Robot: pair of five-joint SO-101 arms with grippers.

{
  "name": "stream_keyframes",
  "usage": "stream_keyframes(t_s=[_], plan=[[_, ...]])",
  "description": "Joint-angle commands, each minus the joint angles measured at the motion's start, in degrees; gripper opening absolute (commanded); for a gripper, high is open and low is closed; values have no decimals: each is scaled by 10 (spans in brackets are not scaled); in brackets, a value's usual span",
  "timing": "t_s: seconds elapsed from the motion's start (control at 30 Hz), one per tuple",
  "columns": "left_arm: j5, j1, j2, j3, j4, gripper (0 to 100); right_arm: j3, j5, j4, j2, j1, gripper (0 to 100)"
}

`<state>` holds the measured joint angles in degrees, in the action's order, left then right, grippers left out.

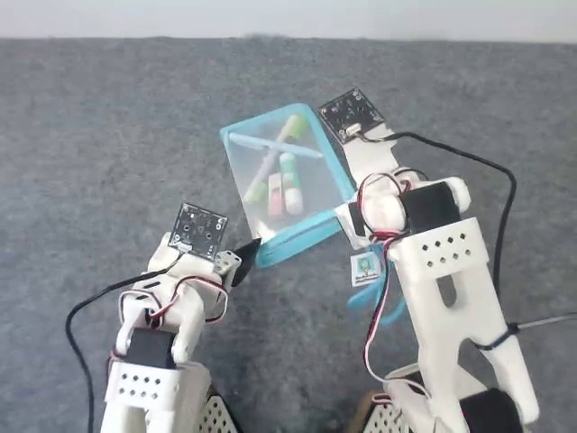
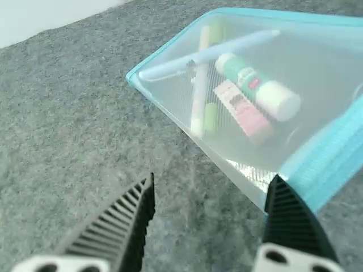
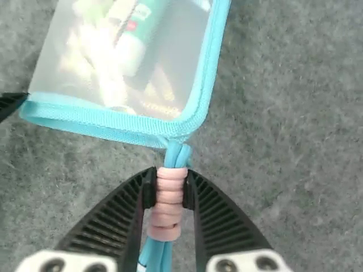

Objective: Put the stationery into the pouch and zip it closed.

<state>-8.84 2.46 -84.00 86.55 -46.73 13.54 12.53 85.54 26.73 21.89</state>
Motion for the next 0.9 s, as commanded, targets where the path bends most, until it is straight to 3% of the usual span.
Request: stream_keyframes(t_s=[0.0, 0.37, 0.53, 0.87], plan=[[9, -1, -6, -37, -10, 299, -48, -18, 7, 3, -9, 6], [7, 1, -6, -70, -54, 299, -50, -28, -15, -34, -7, 6], [-7, 38, -6, -67, -66, 298, -80, -40, -9, -31, -6, 6], [-9, 38, -6, -27, -12, 297, -104, -40, 19, -30, 15, 6]])
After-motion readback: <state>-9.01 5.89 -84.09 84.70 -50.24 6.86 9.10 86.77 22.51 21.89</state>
